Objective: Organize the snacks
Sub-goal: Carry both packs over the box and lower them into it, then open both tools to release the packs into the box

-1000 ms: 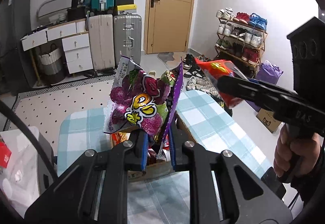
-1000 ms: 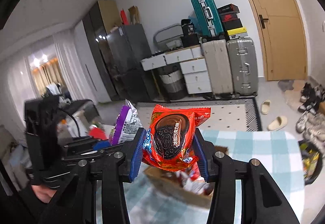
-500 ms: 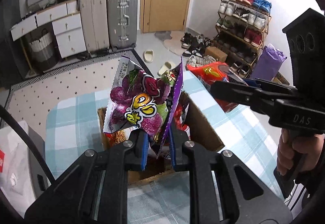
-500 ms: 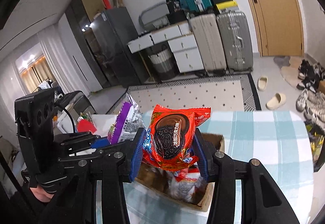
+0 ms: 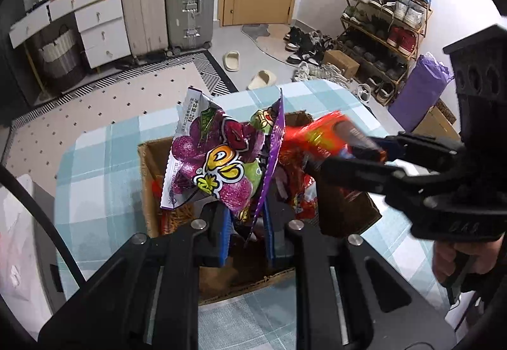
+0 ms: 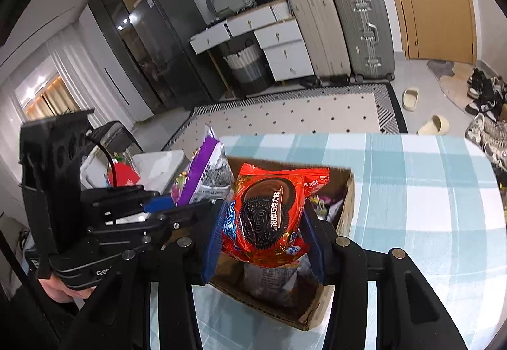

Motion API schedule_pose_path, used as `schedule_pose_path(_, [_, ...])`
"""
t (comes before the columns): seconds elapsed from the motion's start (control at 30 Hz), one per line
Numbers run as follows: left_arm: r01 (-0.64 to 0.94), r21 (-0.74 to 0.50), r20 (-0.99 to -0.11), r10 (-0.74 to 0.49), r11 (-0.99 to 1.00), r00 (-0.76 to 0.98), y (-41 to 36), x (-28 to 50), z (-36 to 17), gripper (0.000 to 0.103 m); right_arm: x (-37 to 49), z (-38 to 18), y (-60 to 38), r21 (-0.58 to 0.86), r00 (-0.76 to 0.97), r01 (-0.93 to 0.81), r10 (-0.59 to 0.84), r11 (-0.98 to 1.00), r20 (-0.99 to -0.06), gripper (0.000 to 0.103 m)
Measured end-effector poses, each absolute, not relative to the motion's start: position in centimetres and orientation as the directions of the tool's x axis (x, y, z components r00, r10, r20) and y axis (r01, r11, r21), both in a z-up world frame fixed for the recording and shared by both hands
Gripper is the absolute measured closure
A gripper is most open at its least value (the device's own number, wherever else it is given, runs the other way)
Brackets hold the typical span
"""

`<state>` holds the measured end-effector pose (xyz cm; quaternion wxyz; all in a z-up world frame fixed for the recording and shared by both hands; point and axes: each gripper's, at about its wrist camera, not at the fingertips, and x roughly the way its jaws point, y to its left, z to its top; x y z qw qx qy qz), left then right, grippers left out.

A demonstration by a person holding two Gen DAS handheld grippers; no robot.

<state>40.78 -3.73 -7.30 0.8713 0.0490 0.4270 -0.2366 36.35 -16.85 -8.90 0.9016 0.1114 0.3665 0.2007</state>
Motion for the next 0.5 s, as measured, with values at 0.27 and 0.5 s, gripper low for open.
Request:
schedule_pose_path(0.27, [0.439, -0.111, -0.772, -0.355, 0.892, 0.526, -3.5, 41.5, -8.0, 0.086, 36.2, -9.5, -16.6, 0.340, 0.656, -0.282, 0.439, 0.897, -0.614, 0.053])
schedule_pose_path(0.5, [0.416, -0.097, -0.760, -0.337, 0.904, 0.555, -3.4, 39.8, -6.8, 0.071, 35.0, -8.4, -17.4, 0.354, 0.681, -0.278, 0.443, 0.893, -0.583, 0.053])
